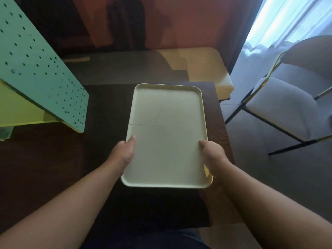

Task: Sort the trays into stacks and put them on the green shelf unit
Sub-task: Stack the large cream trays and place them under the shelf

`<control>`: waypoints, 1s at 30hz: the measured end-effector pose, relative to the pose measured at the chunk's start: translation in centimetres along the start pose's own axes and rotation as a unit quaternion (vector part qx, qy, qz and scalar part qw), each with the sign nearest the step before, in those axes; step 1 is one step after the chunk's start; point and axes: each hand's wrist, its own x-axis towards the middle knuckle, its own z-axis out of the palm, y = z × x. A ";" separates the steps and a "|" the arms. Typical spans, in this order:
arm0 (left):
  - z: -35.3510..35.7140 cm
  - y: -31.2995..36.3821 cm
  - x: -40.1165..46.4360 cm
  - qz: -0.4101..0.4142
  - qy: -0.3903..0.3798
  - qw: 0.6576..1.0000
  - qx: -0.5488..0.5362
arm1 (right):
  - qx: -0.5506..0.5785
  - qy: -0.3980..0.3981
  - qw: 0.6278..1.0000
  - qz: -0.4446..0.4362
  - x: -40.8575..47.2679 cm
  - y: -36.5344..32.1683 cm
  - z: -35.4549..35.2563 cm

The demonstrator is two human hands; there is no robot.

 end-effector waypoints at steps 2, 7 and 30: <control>-2.2 1.3 -1.2 0.015 -0.003 1.000 -0.019 | 0.023 -0.019 0.999 -0.021 -1.6 -1.5 0.2; -8.7 4.5 -4.9 0.084 -0.042 0.996 0.007 | 0.108 -0.089 0.989 -0.054 -6.9 -5.8 0.7; -35.0 -4.9 -17.4 0.200 -0.042 0.969 0.142 | 0.013 -0.294 0.952 -0.088 -29.2 -7.3 11.3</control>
